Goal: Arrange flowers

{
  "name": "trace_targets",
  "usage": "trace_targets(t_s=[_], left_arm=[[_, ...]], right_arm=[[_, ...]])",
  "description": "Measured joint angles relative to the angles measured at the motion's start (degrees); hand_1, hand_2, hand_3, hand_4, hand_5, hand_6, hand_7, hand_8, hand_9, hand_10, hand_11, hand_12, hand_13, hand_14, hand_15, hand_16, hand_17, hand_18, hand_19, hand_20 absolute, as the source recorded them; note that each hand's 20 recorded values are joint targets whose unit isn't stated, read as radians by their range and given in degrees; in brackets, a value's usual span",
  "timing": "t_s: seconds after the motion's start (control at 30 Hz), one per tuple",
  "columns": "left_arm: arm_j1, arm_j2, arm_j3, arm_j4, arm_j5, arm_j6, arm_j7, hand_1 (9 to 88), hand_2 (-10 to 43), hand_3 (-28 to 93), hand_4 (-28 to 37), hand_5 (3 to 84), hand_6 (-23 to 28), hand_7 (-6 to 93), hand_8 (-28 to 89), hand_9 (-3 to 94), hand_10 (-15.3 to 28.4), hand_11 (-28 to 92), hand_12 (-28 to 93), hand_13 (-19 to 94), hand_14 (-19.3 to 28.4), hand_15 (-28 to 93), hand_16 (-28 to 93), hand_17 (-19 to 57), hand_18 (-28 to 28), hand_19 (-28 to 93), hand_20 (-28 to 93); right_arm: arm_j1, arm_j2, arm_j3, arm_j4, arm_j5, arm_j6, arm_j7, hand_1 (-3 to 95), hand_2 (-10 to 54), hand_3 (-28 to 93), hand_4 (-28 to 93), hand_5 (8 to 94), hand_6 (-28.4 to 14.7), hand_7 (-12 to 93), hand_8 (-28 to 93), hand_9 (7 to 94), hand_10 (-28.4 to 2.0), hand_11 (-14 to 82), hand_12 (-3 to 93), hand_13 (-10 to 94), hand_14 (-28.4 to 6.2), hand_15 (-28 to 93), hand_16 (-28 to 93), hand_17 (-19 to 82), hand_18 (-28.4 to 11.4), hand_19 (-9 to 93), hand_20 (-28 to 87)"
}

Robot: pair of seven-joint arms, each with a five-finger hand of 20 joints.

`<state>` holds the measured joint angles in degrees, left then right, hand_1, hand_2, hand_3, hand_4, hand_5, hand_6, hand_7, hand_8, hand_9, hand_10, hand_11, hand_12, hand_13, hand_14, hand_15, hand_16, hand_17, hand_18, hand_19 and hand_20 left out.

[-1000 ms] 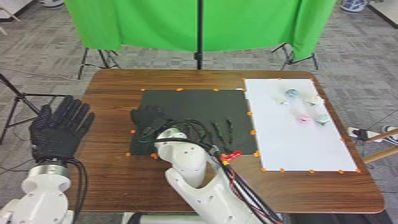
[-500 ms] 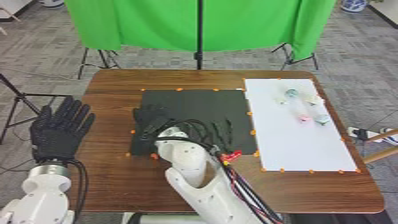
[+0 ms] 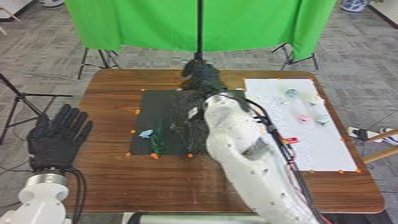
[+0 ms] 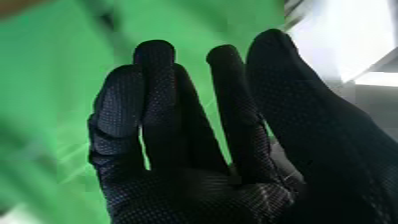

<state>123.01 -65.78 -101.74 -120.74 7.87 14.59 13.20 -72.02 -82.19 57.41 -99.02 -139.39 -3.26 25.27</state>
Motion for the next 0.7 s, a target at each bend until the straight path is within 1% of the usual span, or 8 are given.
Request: trace_targets(t_s=[0.1,0.2,0.27,0.4,0.47,0.53,0.63,0.7], left_arm=[[0.01,-0.20,0.01,0.00,0.42,-0.26,-0.60,28.8,14.1,73,-28.3,47.5,8.6,16.4,-9,40.5,14.6,20,13,31,14.7,38,-4,-1.4,13.1,29,15],[-0.07,-0.23,0.05,0.00,0.61,-0.15,-0.83,28.5,14.4,73,-28.3,47.5,8.6,16.5,-9,40.6,14.6,20,13,31,14.6,38,-4,-1.4,13.1,29,15],[-0.07,-0.24,0.05,0.00,0.61,-0.02,-0.85,28.5,14.5,73,-28.3,47.6,8.6,16.4,-9,40.6,14.6,20,13,31,14.6,38,-4,-1.4,13.1,29,15],[0.14,-0.46,0.02,-0.04,0.57,0.31,-0.91,28.4,14.6,73,-28.3,47.6,8.6,16.4,-9,40.7,14.6,21,13,31,14.7,38,-4,-1.4,13.1,29,15],[0.32,-0.50,-0.02,-0.11,0.56,0.46,-0.94,28.4,14.6,73,-28.3,47.7,8.6,16.5,-9,40.7,14.7,21,13,31,14.6,38,-4,-1.4,13.1,29,15],[0.47,-0.52,-0.07,-0.17,0.56,0.55,-0.96,28.4,14.7,73,-28.3,47.7,8.6,16.6,-9,40.6,14.6,21,13,31,14.6,38,-4,-1.4,13.1,29,15],[0.61,-0.54,-0.14,-0.24,0.56,0.65,-0.98,28.4,14.8,73,-28.3,47.8,8.6,16.6,-9,40.7,14.6,21,13,31,14.6,38,-4,-1.4,13.1,29,15],[0.71,-0.54,-0.14,-0.31,0.56,0.73,-1.01,28.3,14.8,73,-28.3,47.8,8.6,16.6,-9,40.1,14.6,20,13,31,14.7,38,-4,-1.4,13.1,29,15]], right_arm=[[-0.42,6.74,4.24,0.05,0.52,5.66,-0.61,49.4,-9.5,83,-28,53.8,-3.8,24,-13,48.5,-19.0,14.6,16.8,41,-16.6,48,17,23,-20.5,69,28],[-3.48,13.87,10.19,-1.16,-1.80,5.91,-3.65,44.9,-9.5,82,-28,51.8,-3.9,23,-13,46.1,-19.0,13.4,17.2,36,-17.4,42,16,19,-19.9,64,26],[-7.29,17.86,15.92,-3.85,-2.92,1.75,-5.45,41.6,-9.5,80,-27,49.9,-4.6,21,-12,43.2,-19.6,12.2,17.5,33,-18.5,39,16,17,-20.3,61,25],[-15.22,23.96,26.65,-9.81,0.96,-14.08,-5.42,40.8,-9.5,80,-26,49.3,-4.9,20,-11,42.4,-19.8,11.4,17.7,33,-18.7,37,17,17,-20.5,60,25],[-18.23,25.80,29.83,-10.93,3.76,-18.70,-4.70,40.8,-9.5,80,-26,49.1,-4.9,20,-11,42.3,-19.8,11.1,17.6,33,-18.7,37,18,17,-20.6,60,25],[-20.91,26.69,31.71,-11.00,4.34,-19.42,-4.09,41.8,-9.5,80,-26,48.7,-4.8,20,-11,42.0,-19.3,11.0,17.6,33,-18.5,37,18,17,-20.6,60,24],[-24.26,26.78,33.11,-10.75,3.61,-19.04,-3.58,46.5,-9.5,81,-28,48.1,-4.3,21,-11,41.6,-18.3,10.8,17.4,35,-17.0,35,18,17,-20.4,60,24],[-25.70,26.60,33.18,-10.13,2.38,-19.01,-3.65,50.2,-9.5,81,-28,47.8,-3.6,21,-12,41.6,-17.7,10.7,17.2,37,-15.6,37,19,19,-20.3,63,26]])
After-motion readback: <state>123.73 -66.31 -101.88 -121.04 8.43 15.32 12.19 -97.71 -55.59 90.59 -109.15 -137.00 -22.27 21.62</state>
